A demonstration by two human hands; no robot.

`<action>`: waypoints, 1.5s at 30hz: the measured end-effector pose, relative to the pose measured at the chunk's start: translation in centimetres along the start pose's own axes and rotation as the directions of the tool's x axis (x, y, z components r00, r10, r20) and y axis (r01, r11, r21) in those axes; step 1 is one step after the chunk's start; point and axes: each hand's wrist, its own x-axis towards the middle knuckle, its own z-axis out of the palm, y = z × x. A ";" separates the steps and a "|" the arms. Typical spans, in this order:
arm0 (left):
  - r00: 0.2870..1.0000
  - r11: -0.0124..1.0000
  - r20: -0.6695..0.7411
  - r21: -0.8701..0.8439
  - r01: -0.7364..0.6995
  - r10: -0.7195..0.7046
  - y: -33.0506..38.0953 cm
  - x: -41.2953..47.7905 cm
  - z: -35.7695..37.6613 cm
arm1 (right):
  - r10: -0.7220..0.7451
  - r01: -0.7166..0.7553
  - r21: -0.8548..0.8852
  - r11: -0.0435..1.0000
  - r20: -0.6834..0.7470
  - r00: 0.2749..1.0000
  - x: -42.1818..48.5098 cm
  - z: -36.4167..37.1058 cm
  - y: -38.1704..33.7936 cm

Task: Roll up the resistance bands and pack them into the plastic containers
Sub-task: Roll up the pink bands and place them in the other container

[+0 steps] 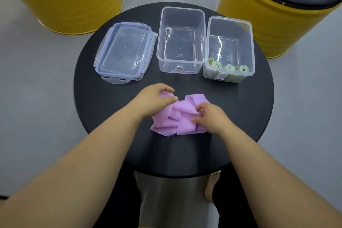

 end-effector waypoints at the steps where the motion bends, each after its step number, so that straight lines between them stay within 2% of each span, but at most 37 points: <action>1: 1.000 0.998 0.027 0.067 -0.013 0.011 0.0 0.1 0.4 | -0.027 0.030 0.043 0.999 -0.062 0.998 0.1 -0.1 0.0; 3: 0.993 0.977 0.113 0.205 -0.055 0.032 0.0 0.1 1.2 | -0.106 0.127 0.233 0.964 -0.101 0.989 0.0 -0.7 -0.3; 6: 0.986 0.954 0.118 0.260 -0.147 0.119 0.3 0.6 2.1 | -0.196 0.192 0.598 0.778 -0.059 0.979 -1.6 -2.1 -1.4; 7: 0.986 0.967 0.083 0.202 -0.157 0.143 0.5 0.7 2.1 | -0.203 0.180 0.697 0.694 -0.050 0.978 -1.9 -2.4 -1.7; 10: 0.983 0.976 0.068 -0.149 -0.159 0.171 1.3 0.5 1.1 | -0.158 0.145 0.869 0.473 -0.078 0.984 -1.8 -3.4 -1.6; 13: 0.978 0.927 0.063 -0.336 -0.164 0.196 1.7 0.0 -0.4 | -0.170 0.135 0.904 0.405 -0.071 0.983 -1.9 -3.8 -1.6; 18: 0.985 0.821 0.062 -0.563 -0.101 0.163 1.7 -0.2 -0.7 | -0.151 0.137 0.864 0.484 -0.072 0.986 -2.0 -3.7 -2.0; 20: 0.987 0.722 0.062 -0.689 -0.066 0.150 1.8 -0.1 -0.8 | -0.102 0.090 0.844 0.529 -0.042 0.994 -1.8 -3.9 -1.6; 24: 0.987 0.541 0.059 -0.841 -0.032 0.149 2.3 -0.2 -0.8 | -0.030 -0.002 0.722 0.692 0.031 0.999 -1.6 -3.7 -0.6; 27: 0.992 0.420 0.051 -0.908 -0.001 0.112 2.3 0.2 -0.9 | 0.022 0.020 0.623 0.782 -0.059 0.998 -2.1 -3.7 -0.6; 30: 0.994 0.379 0.048 -0.925 0.008 0.096 2.1 0.6 -1.0 | -0.051 0.030 0.572 0.820 0.020 0.999 -3.2 -3.3 -1.3; 32: 0.996 0.370 0.046 -0.929 0.013 0.079 2.1 0.5 -0.9 | -0.097 0.064 0.395 0.916 0.065 0.993 -3.4 -2.2 -1.6; 34: 0.997 0.387 0.036 -0.922 0.009 0.062 2.2 0.5 -0.8 | -0.133 0.130 0.208 0.969 -0.001 0.991 -2.9 -1.0 -1.8; 36: 1.000 0.410 0.018 -0.912 0.007 0.023 2.1 0.6 -0.7 | -0.173 0.186 0.182 0.966 -0.082 0.981 -2.8 -1.0 -2.1; 37: 1.000 0.453 -0.005 -0.892 -0.001 -0.007 1.8 0.8 -0.7 | -0.200 0.217 0.213 0.953 -0.096 0.975 -2.7 -1.3 -2.2; 39: 0.992 0.658 -0.091 -0.753 -0.013 -0.085 1.1 1.3 -0.6 | -0.233 0.246 0.462 0.852 -0.086 0.969 -2.9 -2.1 -2.5; 40: 0.985 0.751 -0.128 -0.660 0.006 -0.120 0.6 1.5 -0.6 | -0.238 0.230 0.637 0.736 -0.073 0.968 -3.2 -2.5 -2.7; 42: 0.969 0.825 -0.145 -0.559 0.084 -0.198 0.0 1.9 -0.5 | -0.256 0.154 0.900 0.407 -0.049 0.965 -3.2 -3.4 -2.7; 43: 0.963 0.844 -0.147 -0.523 0.118 -0.226 -0.3 2.0 -0.5 | -0.277 0.136 0.956 0.261 -0.060 0.959 -3.3 -3.8 -2.7; 45: 0.952 0.892 -0.169 -0.422 0.163 -0.254 -0.6 2.3 -0.5 | -0.324 0.132 0.990 0.050 -0.108 0.940 -3.5 -4.6 -2.8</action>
